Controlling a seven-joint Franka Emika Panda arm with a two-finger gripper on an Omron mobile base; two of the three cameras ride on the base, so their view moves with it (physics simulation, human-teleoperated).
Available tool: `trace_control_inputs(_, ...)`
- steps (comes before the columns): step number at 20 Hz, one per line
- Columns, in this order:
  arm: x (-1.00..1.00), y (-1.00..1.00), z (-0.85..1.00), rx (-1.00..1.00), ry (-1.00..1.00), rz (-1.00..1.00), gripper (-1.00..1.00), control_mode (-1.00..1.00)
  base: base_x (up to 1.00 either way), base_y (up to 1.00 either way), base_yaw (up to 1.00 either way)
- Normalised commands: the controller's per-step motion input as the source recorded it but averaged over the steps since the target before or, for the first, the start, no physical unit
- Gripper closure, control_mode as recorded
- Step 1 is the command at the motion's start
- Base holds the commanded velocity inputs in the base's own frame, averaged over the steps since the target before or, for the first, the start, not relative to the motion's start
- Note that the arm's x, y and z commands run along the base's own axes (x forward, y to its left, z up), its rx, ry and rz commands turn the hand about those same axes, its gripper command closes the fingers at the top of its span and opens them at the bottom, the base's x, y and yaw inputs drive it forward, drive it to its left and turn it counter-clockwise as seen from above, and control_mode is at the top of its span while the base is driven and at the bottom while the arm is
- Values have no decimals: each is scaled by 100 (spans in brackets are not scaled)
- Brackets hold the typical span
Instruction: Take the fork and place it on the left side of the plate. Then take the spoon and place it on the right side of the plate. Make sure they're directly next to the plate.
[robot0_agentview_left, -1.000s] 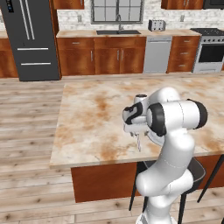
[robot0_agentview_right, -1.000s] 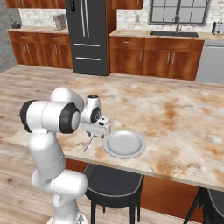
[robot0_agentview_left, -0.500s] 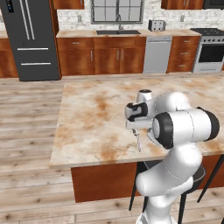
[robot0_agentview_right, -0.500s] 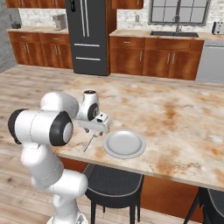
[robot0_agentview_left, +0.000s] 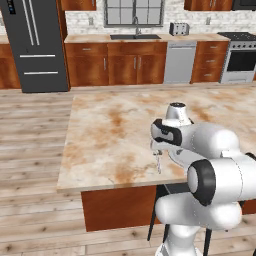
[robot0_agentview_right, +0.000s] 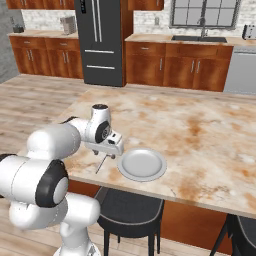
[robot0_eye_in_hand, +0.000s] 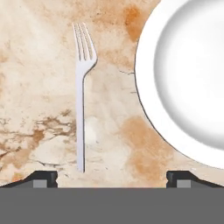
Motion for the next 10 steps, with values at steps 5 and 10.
trace_control_inputs(5, -50, -5, 39, 1, 0, 0, -100, -100, 0, 0, 0)
trace_control_inputs(10, -54, -2, 26, 3, 0, 0, -100, -100, 0, 0, 0)
